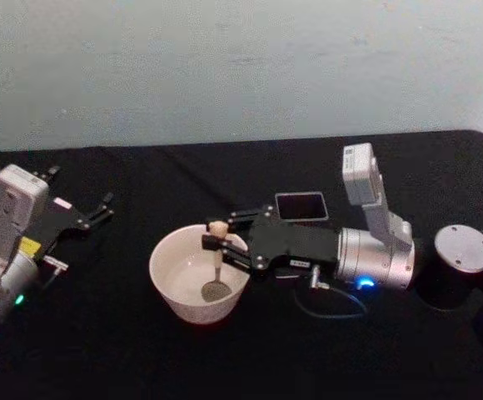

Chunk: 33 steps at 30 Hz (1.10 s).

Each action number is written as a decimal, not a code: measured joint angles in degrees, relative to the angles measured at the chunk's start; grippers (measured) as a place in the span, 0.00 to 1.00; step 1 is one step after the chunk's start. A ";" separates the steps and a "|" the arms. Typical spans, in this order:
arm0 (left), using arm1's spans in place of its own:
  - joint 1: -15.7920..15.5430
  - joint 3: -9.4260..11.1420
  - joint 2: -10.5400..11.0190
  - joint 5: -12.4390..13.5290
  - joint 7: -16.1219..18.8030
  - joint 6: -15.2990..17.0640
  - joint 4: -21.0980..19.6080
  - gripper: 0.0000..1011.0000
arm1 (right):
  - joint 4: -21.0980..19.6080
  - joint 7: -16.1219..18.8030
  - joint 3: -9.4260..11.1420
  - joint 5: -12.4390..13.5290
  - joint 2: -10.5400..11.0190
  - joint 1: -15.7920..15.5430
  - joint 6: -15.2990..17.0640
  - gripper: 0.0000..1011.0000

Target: Pick up the stirring spoon with one hand, stir inside the cup, then place it back in its original position.

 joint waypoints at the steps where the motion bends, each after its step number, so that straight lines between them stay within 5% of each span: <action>1: 0.00 0.00 0.00 0.00 0.00 0.00 0.00 0.99 | -0.03 0.18 -0.16 0.05 -0.09 0.02 0.00 0.21; 18: 0.00 0.00 0.00 0.00 0.00 0.00 0.00 0.99 | 7.95 0.66 -1.92 -1.12 -5.57 5.26 -3.54 0.21; 33: 0.00 0.00 0.00 0.00 0.00 0.00 0.00 0.99 | 9.92 -1.38 0.19 -2.15 -5.25 5.62 -3.96 0.21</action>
